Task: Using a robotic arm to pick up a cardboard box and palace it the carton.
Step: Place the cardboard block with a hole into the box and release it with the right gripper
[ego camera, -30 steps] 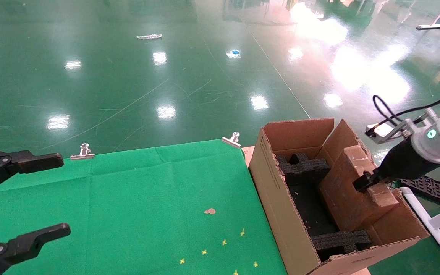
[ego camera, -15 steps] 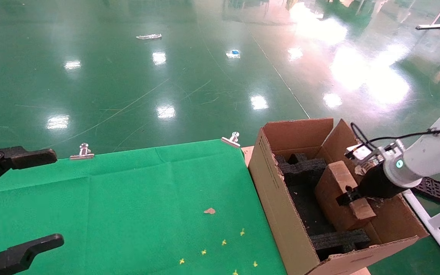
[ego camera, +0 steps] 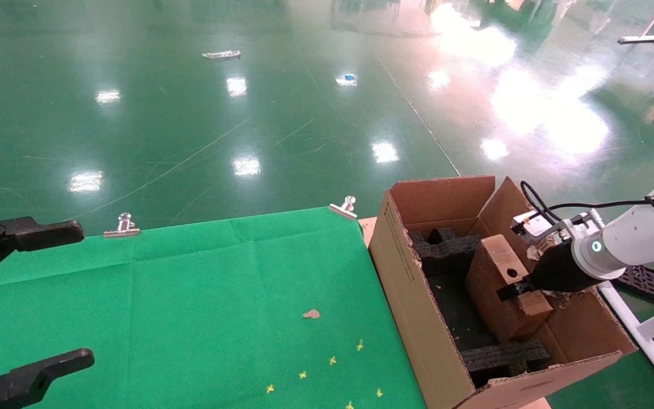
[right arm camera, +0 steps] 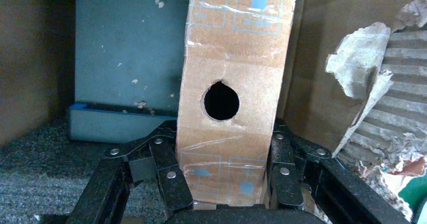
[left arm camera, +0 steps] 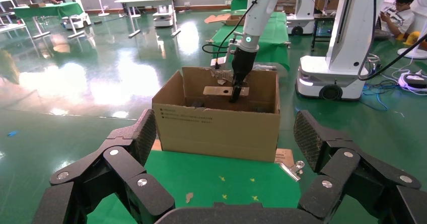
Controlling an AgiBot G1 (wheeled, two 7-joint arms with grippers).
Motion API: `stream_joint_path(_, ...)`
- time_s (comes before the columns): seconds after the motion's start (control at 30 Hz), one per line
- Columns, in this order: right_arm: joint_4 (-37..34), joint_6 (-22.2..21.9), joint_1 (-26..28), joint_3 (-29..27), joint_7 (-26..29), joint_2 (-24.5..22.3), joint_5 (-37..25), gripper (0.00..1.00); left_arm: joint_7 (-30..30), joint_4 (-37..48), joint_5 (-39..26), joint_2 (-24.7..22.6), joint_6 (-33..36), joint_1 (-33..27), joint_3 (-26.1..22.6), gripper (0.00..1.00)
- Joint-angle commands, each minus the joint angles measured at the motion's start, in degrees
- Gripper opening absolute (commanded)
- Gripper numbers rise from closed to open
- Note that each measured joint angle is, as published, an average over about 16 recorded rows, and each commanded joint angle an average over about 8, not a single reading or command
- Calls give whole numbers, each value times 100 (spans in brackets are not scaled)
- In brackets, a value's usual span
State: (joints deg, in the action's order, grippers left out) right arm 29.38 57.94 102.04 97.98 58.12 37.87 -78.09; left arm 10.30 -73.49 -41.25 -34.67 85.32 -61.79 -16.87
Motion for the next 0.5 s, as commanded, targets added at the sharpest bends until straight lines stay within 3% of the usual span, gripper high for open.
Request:
stream_joint_path(0.03, -29, 34, 18, 6, -15, 7, -10, 100, 0, 0, 0, 0, 0, 0, -1, 100)
stream_joint_path(0.5, -79, 190, 176, 60, 36, 26, -123, 100, -3, 0, 4, 2, -2, -1, -5, 100)
